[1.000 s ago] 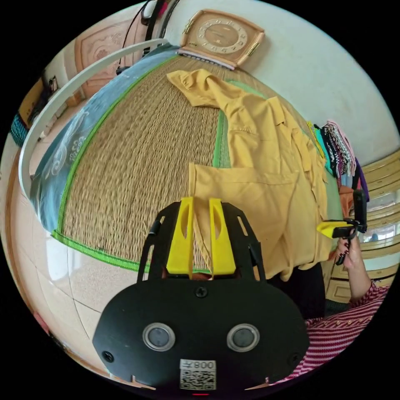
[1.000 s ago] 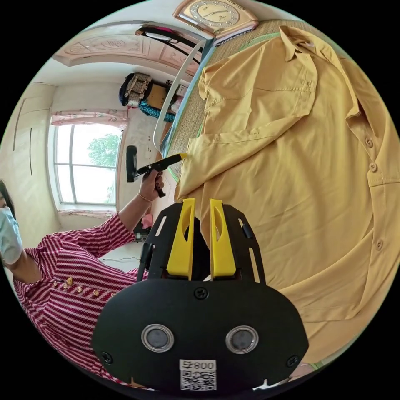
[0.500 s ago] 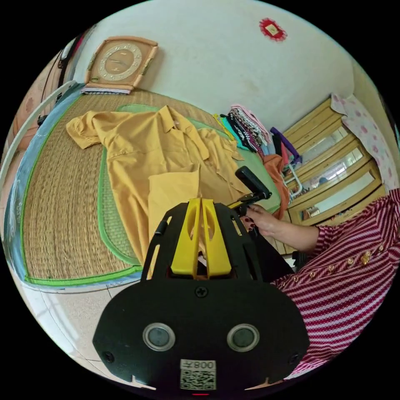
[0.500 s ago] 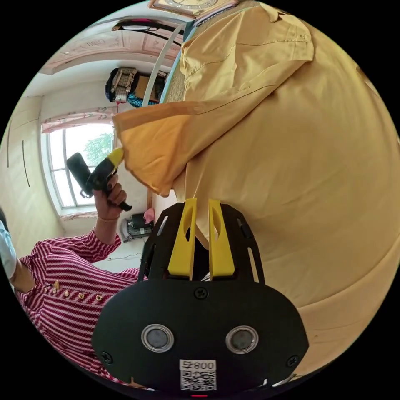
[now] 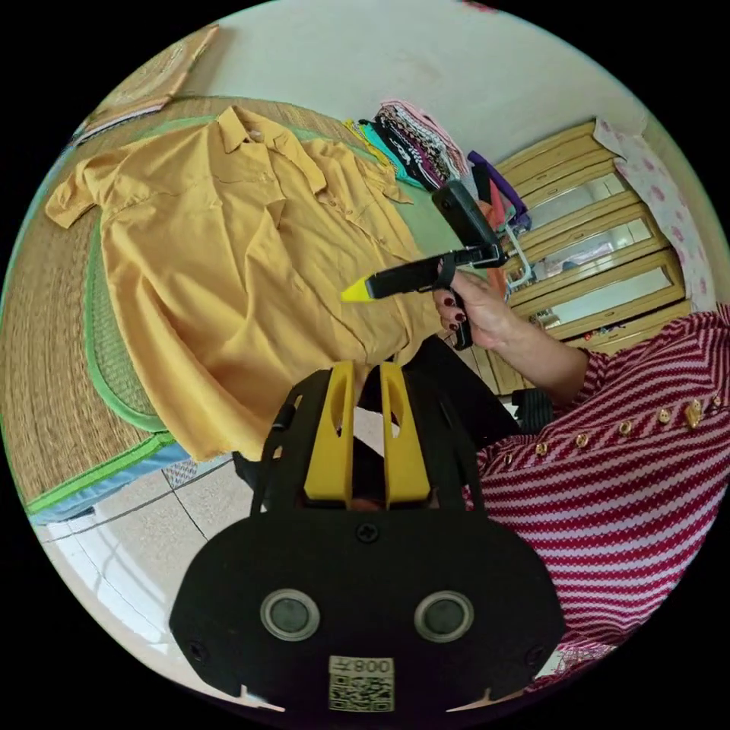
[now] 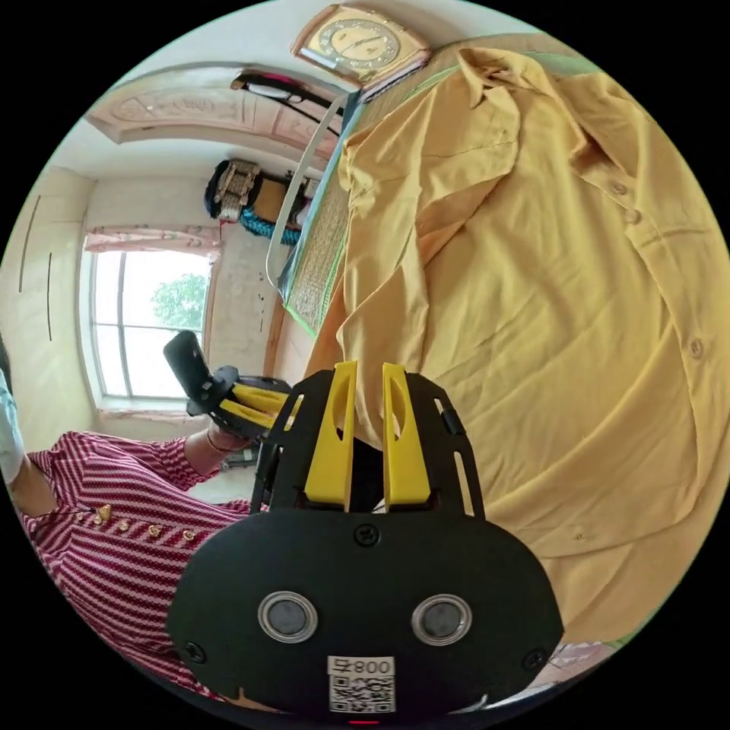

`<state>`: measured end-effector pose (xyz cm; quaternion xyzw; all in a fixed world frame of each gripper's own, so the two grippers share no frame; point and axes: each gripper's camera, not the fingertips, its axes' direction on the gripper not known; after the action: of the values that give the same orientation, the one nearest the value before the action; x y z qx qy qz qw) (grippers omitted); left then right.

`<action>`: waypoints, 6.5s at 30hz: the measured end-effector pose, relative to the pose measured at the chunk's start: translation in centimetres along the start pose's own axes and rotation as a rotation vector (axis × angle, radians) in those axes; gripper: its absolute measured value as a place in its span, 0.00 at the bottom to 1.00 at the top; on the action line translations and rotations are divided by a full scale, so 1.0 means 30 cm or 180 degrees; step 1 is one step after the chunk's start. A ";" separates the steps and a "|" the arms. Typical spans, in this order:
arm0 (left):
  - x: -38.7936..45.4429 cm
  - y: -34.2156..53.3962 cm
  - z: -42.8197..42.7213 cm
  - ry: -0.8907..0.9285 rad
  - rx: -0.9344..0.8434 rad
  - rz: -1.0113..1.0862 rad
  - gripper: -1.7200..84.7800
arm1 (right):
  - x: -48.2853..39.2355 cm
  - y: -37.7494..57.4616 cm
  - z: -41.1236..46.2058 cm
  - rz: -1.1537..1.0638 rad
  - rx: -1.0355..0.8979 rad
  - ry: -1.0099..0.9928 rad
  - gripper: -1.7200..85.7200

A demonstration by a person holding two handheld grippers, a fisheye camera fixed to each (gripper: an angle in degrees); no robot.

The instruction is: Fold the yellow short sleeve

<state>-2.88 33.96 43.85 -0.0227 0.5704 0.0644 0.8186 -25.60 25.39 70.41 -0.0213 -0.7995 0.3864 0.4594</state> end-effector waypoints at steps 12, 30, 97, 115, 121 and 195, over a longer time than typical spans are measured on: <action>-0.537 0.042 0.113 -0.0867 -0.0089 -0.0799 0.03 | -0.111 0.146 0.276 -0.0097 -0.0543 0.0392 0.03; -0.359 -0.749 0.787 -0.0142 0.0080 0.0377 0.12 | -0.016 0.105 -0.235 0.0479 0.0437 0.2062 0.13; -1.127 -0.833 0.930 -0.1050 0.0460 0.0794 0.03 | 0.083 -0.990 -1.152 0.0804 0.1146 0.2107 0.02; -1.254 -1.051 0.913 -0.1352 0.0476 0.0408 0.02 | -0.449 -1.333 -0.773 -0.0179 0.0742 0.1819 0.02; -1.299 -1.174 0.803 -0.1170 0.0551 0.0318 0.02 | -0.435 -1.406 -0.884 0.0121 0.0928 0.1523 0.02; -1.540 -0.622 -0.210 -0.1974 0.0364 -0.0970 0.09 | -0.576 -0.188 -1.762 0.1953 0.2144 0.1993 0.02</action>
<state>-22.06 11.09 84.26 -0.0410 0.2873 -0.0868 0.9530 25.89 46.32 76.36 -0.2190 -0.4141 0.7121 0.5230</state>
